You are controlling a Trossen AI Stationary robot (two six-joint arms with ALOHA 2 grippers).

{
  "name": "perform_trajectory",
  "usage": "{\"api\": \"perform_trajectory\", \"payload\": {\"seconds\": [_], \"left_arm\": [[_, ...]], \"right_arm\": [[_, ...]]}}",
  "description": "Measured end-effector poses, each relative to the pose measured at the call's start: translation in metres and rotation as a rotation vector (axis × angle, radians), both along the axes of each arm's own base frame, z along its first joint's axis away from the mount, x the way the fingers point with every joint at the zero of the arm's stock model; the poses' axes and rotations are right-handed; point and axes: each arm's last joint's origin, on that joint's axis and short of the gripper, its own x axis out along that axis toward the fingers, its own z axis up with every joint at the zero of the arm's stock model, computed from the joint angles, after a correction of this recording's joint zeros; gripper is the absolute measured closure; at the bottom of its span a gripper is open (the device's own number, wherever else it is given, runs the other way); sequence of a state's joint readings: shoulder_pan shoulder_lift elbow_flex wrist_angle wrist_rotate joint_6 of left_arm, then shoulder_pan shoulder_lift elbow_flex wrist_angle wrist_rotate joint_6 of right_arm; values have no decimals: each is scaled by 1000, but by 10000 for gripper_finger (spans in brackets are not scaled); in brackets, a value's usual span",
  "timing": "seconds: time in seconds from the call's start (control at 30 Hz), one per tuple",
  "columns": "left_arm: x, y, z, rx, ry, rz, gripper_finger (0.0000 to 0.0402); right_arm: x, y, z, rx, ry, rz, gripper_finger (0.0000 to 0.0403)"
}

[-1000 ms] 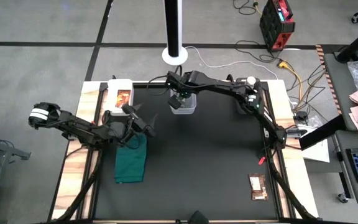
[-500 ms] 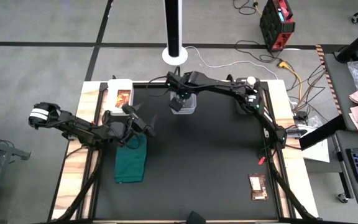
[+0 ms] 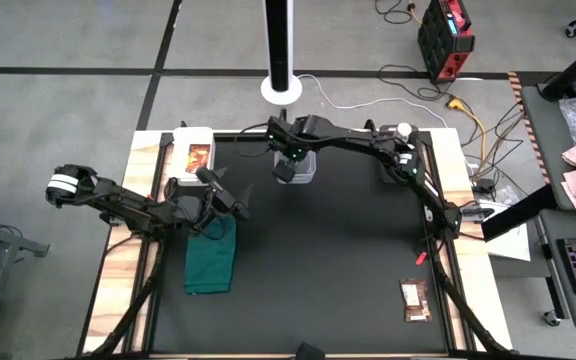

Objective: Sort spices by type
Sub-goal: Adjust the green seasoning bottle

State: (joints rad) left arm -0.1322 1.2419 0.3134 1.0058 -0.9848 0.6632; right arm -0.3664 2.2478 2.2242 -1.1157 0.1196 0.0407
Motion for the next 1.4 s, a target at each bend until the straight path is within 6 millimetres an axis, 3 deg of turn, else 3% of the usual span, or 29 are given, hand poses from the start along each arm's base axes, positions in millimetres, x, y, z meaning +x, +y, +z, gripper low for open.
{"api": "perform_trajectory", "payload": {"seconds": [0.2,0.5,0.97,1.4], "left_arm": [[0,0,0,0,0,0,51],[0,0,0,0,-1,0,51],[0,0,0,1,4,0,51],[0,0,0,1,4,0,51]], "right_arm": [[0,0,0,8,-6,-4,132],[1,1,0,-46,37,174,134],[0,-1,0,-131,91,279,171],[1,-1,1,-152,97,288,142]]}}
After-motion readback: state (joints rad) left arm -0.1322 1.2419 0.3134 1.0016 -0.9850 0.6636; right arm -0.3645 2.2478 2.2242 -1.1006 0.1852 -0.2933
